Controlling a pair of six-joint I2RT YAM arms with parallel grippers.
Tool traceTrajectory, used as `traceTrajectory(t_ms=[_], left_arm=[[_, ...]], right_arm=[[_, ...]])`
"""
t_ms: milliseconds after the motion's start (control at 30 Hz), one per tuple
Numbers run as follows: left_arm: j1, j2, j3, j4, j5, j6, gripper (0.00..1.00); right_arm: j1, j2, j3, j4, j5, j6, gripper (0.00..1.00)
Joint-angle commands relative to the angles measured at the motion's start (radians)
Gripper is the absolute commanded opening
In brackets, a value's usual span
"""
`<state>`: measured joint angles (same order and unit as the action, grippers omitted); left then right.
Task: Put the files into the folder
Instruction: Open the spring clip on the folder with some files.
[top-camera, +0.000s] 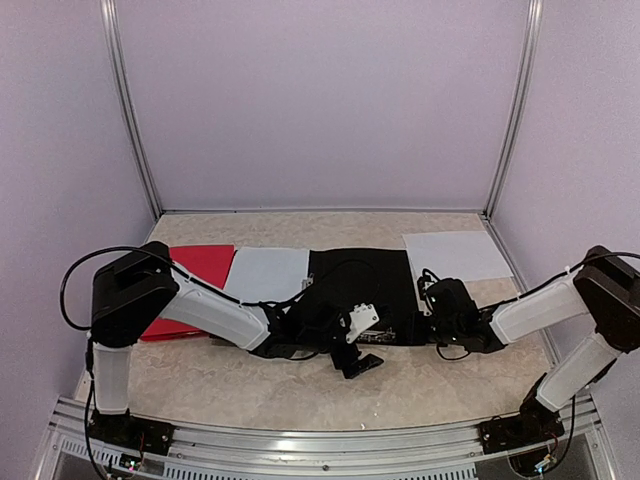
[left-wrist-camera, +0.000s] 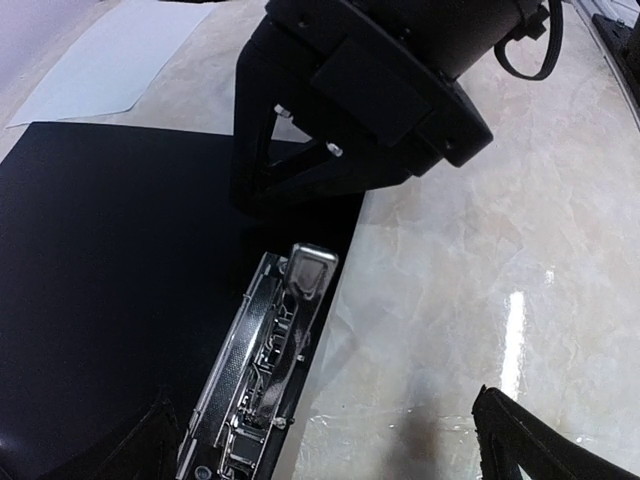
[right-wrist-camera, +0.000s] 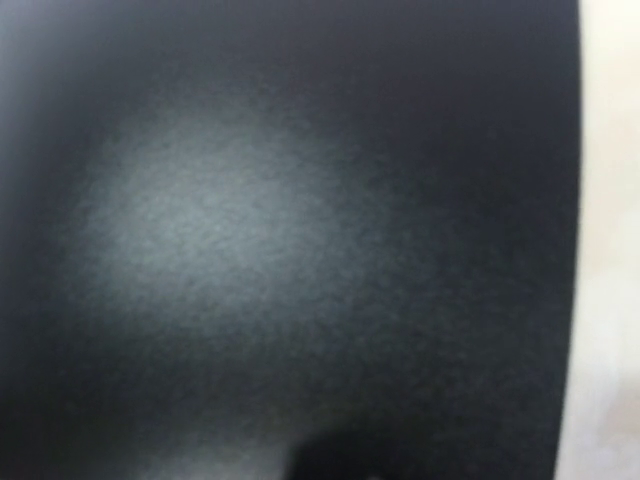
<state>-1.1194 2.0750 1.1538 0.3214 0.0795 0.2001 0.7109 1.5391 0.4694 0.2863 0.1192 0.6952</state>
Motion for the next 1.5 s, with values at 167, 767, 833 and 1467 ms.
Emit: traceTrajectory(t_ms=[167, 767, 833, 1467], left_arm=[[0.054, -0.110, -0.024, 0.050, 0.087, -0.094, 0.99], [0.106, -0.216, -0.113, -0.002, 0.096, -0.121, 0.99], [0.107, -0.225, -0.124, -0.004, 0.081, -0.124, 0.99], [0.122, -0.331, -0.175, -0.057, -0.034, -0.148, 0.99]], right_arm=[[0.049, 0.139, -0.074, -0.252, 0.021, 0.054, 0.15], [0.082, -0.118, -0.027, -0.256, -0.034, -0.030, 0.19], [0.081, -0.175, -0.024, -0.264, -0.040, -0.039, 0.21], [0.190, -0.168, 0.081, -0.255, -0.058, -0.073, 0.25]])
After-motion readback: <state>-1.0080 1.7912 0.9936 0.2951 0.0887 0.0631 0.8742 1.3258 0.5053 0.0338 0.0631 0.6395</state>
